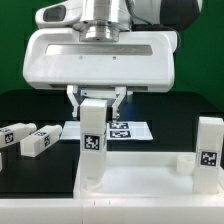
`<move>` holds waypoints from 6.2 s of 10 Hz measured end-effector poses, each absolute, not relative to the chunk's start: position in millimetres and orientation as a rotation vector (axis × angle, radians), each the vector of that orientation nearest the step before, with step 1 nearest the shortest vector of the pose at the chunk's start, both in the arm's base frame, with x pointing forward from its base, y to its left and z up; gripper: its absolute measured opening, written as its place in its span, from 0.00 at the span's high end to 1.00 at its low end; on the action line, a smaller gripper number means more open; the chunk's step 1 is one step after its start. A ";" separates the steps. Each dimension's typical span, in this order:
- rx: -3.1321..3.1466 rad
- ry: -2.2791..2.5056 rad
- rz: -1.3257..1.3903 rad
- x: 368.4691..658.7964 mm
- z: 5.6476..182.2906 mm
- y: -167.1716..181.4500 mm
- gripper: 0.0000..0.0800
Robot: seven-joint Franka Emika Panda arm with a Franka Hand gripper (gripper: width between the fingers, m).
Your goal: Assemble desk
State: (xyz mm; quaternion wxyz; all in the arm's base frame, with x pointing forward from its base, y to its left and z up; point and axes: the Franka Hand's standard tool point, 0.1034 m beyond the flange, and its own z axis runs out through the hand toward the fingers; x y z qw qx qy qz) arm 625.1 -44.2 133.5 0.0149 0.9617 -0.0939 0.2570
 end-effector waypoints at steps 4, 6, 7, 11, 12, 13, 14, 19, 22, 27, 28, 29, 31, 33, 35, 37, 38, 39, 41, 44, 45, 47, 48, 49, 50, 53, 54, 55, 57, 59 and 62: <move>2.998 -0.301 0.780 617.2 132.3 -47.6 0.64; 2.995 -0.308 0.777 617.9 130.3 -51.1 0.64; 2.995 -0.307 0.773 617.3 128.4 -51.1 0.64; 2.985 -0.302 0.786 620.8 124.3 -50.6 0.64; 2.986 -0.300 0.773 619.0 118.9 -50.9 0.64; 2.986 -0.299 0.767 618.2 116.3 -50.5 0.64; 2.984 -0.298 0.770 618.2 115.2 -50.6 0.64; 2.974 -0.294 0.777 617.7 111.0 -50.9 0.54; 2.975 -0.294 0.777 617.6 110.8 -50.9 0.21; 3.184 -0.442 0.396 626.9 123.1 -50.5 0.19; 3.212 -0.469 0.288 625.6 117.5 -46.6 0.19; 3.221 -0.476 0.221 625.2 112.0 -44.7 0.19; 3.199 -0.462 0.181 624.9 109.5 -47.5 0.19; 3.199 -0.476 0.181 624.9 109.3 -47.6 0.22; 3.176 -0.658 0.173 625.0 109.3 -47.5 0.44; 3.124 -0.894 0.160 624.6 107.8 -50.5 0.64; 3.050 -1.139 0.160 626.4 107.4 -51.7 0.64; 2.945 -1.399 0.149 626.9 107.0 -50.4 0.64; 2.675 -1.925 0.111 627.4 106.3 -51.1 0.64; 2.563 -2.104 0.085 627.2 106.3 -53.2 0.64; 2.647 -1.978 0.107 627.0 105.8 -53.1 0.64; 2.948 -1.436 0.143 626.3 104.9 -55.1 0.36; 3.021 -1.241 0.137 626.4 106.1 -51.0 0.22; 3.055 -1.147 0.141 626.1 106.2 -47.2 0.22; 3.091 -1.032 0.149 625.9 105.9 -49.2 0.20; 3.197 -0.356 0.181 627.6 108.6 -46.0 0.19; 3.208 -0.091 0.188 628.0 109.2 -48.2 0.19; 3.208 -0.078 0.189 628.1 109.1 -46.9 0.19; 3.207 -0.140 0.186 628.0 109.0 -47.9 0.49; 3.197 -0.366 0.181 628.1 109.0 -49.4 0.64; 3.088 -0.927 0.171 628.8 108.4 -49.3 0.64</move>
Offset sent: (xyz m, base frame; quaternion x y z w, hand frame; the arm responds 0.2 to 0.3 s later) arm 0.0043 -0.0086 -0.0061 -0.0005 0.0001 -0.0064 1.0000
